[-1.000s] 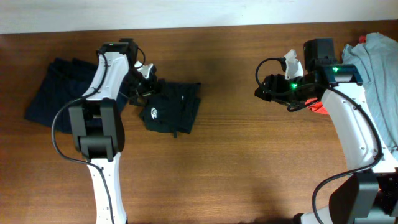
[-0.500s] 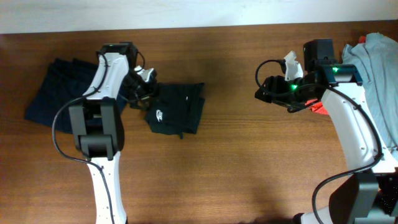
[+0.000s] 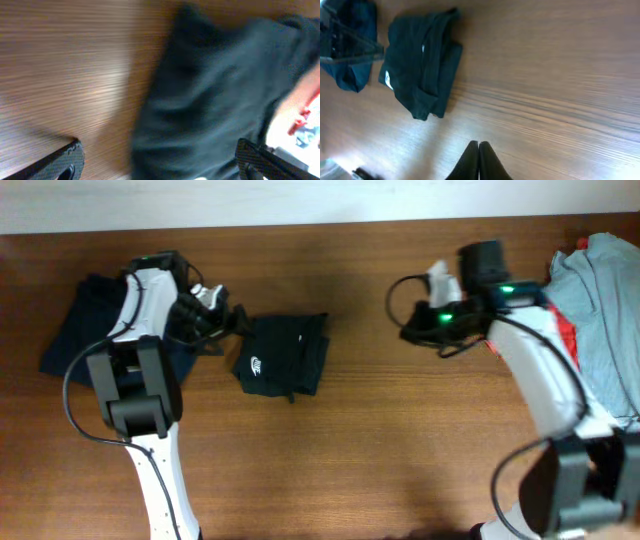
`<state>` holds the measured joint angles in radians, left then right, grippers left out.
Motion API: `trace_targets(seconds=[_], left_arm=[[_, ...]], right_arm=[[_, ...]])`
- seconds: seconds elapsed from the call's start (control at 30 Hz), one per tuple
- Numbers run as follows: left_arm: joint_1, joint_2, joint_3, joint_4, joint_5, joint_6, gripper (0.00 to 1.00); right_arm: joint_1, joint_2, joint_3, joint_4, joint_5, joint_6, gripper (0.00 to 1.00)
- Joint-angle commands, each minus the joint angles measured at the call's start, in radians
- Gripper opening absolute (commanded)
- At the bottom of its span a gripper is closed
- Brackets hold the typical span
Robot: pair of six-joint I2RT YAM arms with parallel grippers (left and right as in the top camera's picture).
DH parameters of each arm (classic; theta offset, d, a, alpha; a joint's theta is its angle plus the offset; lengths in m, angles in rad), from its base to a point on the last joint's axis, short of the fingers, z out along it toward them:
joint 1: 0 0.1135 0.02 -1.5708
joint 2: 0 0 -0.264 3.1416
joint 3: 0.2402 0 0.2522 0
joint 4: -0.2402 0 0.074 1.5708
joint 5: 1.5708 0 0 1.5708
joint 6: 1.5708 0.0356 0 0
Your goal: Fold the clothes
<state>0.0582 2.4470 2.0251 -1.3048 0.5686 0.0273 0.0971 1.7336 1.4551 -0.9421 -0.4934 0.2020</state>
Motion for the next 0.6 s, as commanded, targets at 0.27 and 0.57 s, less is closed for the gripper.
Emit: trace_targets(seconds=[0.27,0.57], left_arm=[[-0.058,0.046,-0.229,0.151,0.111,-0.058,0.97],[-0.084,0.046,-0.273,0.176,0.232,-0.056,0.96]], right_arm=[[0.171,0.311,0.007,0.18,-0.085,0.155,0.04],[0.23,0.416,0.007,0.301,-0.15,0.182,0.04]])
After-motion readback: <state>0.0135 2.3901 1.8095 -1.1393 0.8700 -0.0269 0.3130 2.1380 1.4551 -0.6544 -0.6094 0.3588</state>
